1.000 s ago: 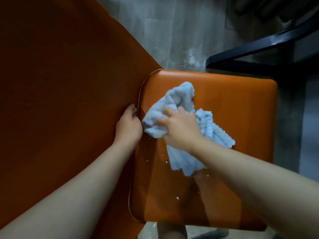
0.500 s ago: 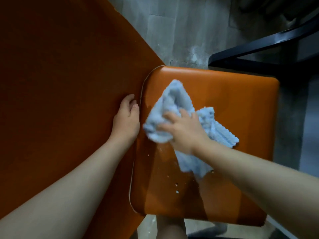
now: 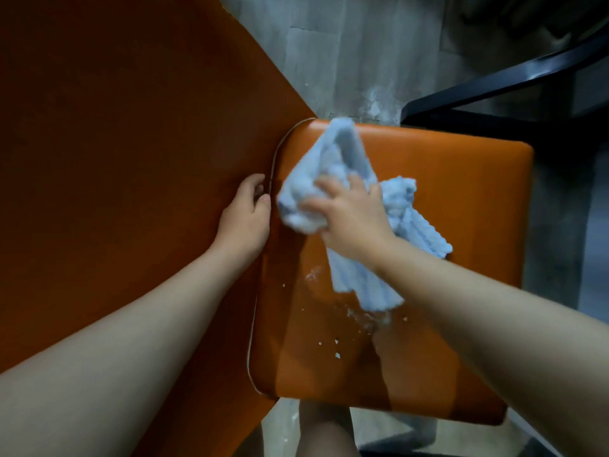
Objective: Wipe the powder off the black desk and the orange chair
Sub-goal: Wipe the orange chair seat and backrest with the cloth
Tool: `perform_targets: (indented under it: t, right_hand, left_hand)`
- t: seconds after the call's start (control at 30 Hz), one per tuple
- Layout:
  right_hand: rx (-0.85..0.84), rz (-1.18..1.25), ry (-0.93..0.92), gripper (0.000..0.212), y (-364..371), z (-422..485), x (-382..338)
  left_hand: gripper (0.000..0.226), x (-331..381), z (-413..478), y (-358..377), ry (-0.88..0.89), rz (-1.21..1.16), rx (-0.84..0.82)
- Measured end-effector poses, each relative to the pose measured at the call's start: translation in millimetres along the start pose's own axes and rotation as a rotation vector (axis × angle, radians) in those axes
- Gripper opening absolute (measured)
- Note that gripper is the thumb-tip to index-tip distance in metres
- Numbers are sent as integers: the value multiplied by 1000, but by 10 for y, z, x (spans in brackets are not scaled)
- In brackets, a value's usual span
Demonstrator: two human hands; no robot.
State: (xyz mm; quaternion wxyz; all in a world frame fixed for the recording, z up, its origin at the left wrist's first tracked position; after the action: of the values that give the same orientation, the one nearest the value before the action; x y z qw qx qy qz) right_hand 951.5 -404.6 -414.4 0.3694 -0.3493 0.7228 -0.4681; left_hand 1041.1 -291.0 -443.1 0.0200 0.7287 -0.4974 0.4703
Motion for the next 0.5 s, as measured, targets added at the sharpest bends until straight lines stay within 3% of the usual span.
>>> perform_targets:
  t: [0.13, 0.3, 0.43, 0.5]
  right_hand:
    - [-167, 53, 190, 56, 254, 95, 233]
    - [-258, 97, 64, 42, 328, -451, 190]
    - [-75, 122, 320, 54, -131, 67, 909]
    - [-107, 118, 426, 63, -116, 227, 1128]
  left_hand:
    - [45, 65, -22, 45, 46, 152, -37]
    - [52, 241, -6, 217, 226, 466, -211]
    - [60, 388, 88, 397, 312, 719, -251]
    - [66, 424, 156, 495, 320, 825, -252]
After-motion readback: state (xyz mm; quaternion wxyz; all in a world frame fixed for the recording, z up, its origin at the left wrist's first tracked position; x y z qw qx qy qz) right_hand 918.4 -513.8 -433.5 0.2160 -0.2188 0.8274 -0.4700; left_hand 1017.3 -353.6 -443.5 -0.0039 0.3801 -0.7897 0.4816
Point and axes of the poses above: each hand's wrist, its own z-axis towards the middle knuckle, its own y-axis out of the palm, x = y × z, the point moved 8 cm from there along z, towards the middle knuckle, and after that the axes turned 3 degrees about y, right-handed, at the moved point
